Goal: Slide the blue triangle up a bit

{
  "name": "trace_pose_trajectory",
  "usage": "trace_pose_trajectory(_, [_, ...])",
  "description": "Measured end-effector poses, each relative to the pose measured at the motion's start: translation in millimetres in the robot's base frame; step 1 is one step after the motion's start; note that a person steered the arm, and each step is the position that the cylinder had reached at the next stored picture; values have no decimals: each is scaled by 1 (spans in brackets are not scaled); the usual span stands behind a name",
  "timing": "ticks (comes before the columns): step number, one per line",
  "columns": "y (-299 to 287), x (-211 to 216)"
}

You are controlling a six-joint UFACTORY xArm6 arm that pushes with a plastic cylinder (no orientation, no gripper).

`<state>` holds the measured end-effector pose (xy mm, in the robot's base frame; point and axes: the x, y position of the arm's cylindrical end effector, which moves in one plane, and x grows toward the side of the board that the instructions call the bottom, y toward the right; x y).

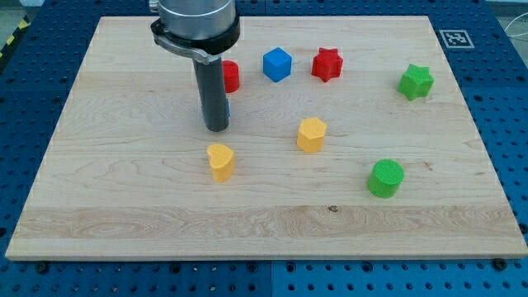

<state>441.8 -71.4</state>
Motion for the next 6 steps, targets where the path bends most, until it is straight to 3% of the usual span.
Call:
trace_pose_trajectory(4, [16, -16])
trace_pose_trajectory(6, [-4, 20])
